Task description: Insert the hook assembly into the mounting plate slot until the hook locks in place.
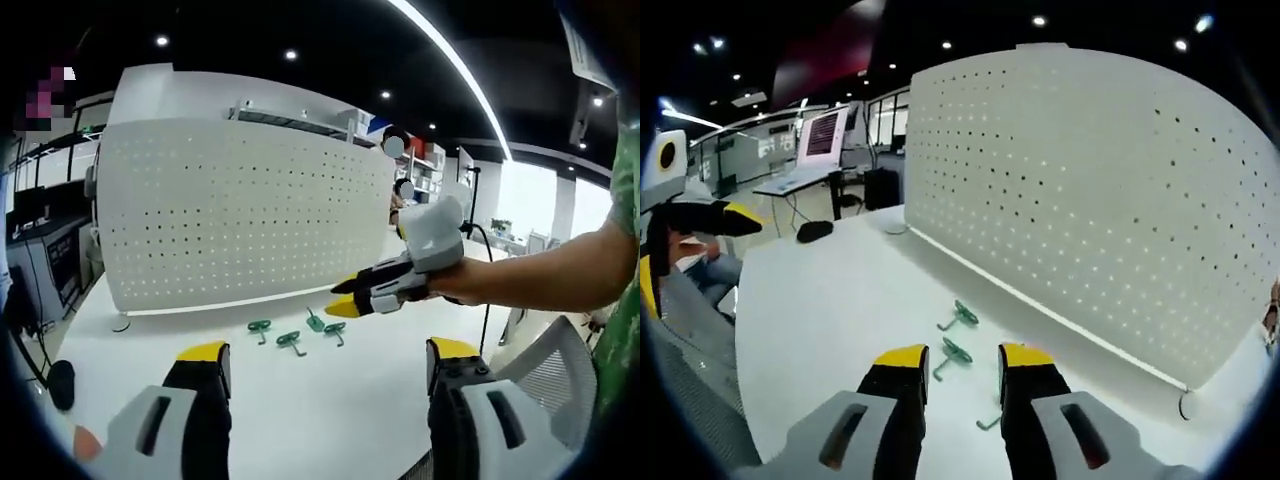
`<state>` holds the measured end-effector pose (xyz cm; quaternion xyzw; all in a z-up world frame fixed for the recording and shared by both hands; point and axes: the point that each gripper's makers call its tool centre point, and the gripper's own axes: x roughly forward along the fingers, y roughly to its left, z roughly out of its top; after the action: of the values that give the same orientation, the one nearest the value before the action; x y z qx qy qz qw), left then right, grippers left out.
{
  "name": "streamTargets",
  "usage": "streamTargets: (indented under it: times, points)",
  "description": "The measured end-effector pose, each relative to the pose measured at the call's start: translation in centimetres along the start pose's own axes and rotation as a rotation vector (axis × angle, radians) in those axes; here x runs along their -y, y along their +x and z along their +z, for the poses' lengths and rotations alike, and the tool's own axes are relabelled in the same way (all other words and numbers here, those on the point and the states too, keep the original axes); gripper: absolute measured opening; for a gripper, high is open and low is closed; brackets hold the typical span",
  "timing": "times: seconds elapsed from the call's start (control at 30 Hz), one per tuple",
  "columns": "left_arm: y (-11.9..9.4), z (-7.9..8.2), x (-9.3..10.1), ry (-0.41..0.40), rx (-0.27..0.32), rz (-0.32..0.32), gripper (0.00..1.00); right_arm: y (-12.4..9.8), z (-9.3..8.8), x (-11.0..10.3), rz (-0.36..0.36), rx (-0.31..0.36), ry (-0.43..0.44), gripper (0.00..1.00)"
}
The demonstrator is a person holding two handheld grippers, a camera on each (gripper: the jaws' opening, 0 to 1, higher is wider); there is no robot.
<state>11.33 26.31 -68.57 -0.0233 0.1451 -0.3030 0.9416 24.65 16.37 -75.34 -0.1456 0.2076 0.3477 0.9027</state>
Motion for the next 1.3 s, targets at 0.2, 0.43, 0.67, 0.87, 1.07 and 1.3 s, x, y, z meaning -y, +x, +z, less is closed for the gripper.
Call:
streamTargets:
  times: [0.2,0.43,0.67,0.87,1.07,1.3]
  points:
    - [0.0,0.0,-0.1,0.01,-0.004,0.007,0.82,1.1,-0.4,0.0,0.017,-0.02,-0.017,0.24]
    - [0.0,-0.2,0.0,0.008,-0.011,0.01,0.82,2.4,-1.1,-0.1,0.043,-0.046,-0.053,0.18]
    - [0.1,-0.3,0.0,0.006,-0.017,0.01,0.82,3.5,-1.8,-0.1,0.061,-0.075,-0.07,0.16]
    - [0.1,-0.5,0.0,0.004,-0.024,0.012,0.82,4.4,-2.5,0.1,0.074,-0.1,-0.074,0.15]
    - [0.3,-0.7,-0.1,-0.001,-0.03,0.012,0.82,5.4,-3.5,0.0,0.095,-0.131,-0.086,0.15]
    - [0.4,-0.8,-0.2,-0.004,-0.037,0.01,0.8,6.2,-3.9,0.2,0.105,-0.145,-0.1,0.13]
